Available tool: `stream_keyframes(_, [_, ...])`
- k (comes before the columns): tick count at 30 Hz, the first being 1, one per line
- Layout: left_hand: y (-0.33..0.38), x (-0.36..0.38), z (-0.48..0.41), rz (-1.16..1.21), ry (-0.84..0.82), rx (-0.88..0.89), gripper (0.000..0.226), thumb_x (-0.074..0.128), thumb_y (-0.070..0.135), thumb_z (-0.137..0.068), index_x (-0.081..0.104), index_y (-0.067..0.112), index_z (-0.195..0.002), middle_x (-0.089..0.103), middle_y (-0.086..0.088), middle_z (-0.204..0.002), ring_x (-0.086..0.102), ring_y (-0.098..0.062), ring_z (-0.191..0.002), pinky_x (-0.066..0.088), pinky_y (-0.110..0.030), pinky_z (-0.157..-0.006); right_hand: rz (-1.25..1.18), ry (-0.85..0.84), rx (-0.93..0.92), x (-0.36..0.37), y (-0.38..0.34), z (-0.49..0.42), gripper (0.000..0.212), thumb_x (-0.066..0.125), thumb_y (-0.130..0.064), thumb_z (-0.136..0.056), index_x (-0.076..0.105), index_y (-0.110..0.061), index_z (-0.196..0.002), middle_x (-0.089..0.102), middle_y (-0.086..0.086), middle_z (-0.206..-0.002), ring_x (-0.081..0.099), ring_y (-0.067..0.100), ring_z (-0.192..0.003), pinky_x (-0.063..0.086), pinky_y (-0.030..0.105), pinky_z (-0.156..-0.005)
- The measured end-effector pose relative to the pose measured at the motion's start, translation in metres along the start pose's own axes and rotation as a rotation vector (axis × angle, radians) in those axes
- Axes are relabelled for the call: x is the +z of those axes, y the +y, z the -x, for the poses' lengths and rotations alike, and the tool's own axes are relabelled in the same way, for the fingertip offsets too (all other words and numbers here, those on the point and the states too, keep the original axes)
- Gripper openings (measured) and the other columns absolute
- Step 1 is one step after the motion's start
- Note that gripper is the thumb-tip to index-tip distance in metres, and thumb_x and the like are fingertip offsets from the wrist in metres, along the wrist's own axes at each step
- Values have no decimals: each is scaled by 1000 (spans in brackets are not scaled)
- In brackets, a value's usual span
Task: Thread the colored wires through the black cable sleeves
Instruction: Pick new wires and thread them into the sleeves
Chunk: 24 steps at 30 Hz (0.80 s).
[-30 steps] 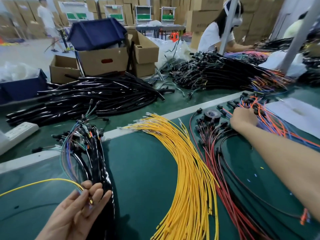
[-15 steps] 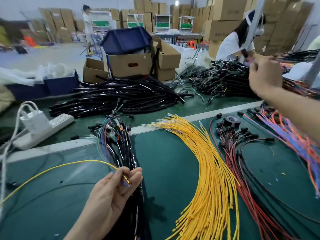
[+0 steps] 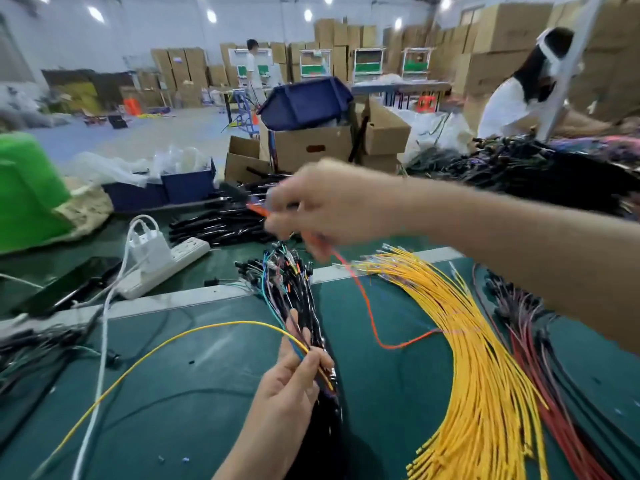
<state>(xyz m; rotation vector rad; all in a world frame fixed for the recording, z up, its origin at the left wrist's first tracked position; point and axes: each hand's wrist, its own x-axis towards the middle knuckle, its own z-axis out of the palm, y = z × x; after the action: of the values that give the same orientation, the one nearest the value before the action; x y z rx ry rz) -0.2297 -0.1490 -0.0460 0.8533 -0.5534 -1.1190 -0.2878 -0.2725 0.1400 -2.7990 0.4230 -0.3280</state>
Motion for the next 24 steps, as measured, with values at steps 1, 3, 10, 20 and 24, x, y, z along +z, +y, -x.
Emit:
stream_keyframes(1, [0, 1, 0, -4, -22, 1, 28, 77, 28, -68, 71, 2, -61, 52, -1, -137, 58, 3, -99, 49, -18, -63, -52, -51, 18, 13, -5, -7, 21, 55, -26, -96, 57, -20, -76, 63, -2, -52, 57, 3, -41, 43, 14, -43])
stream_keyframes(3, [-1, 1, -2, 12, -41, -5, 23, 59, 15, -74, 70, 0, -60, 64, 7, -124, 55, 1, -110, 50, -23, -79, -202, -139, 31, 47, -10, -16, 14, 61, -20, -92, 59, -19, -78, 66, 0, -58, 53, 3, -40, 40, 10, -44])
stream_keyframes(10, [9, 0, -3, 204, 75, -114, 17, 81, 18, -71, 74, 6, -60, 73, -11, -75, 72, -25, -71, 58, -34, -61, -375, -104, 113, 112, 4, -23, 6, 70, -13, -82, 67, -10, -87, 74, 5, -71, 50, -3, -48, 41, 12, -54])
stream_keyframes(20, [12, -6, -5, 233, 97, -96, 24, 86, 26, -54, 71, 8, -60, 73, -5, -95, 69, -15, -68, 55, -24, -54, -665, 155, 391, 117, 26, 31, 13, 68, -9, -85, 58, -4, -78, 67, 15, -68, 53, 18, -49, 46, 26, -45])
stream_keyframes(24, [9, -12, -9, 311, 111, -107, 15, 69, 22, -68, 75, 9, -68, 72, -6, -107, 65, -9, -60, 54, -19, -56, -676, 15, 427, 127, 25, 53, 14, 66, -12, -88, 58, -4, -80, 67, 8, -67, 50, 14, -43, 40, 18, -41])
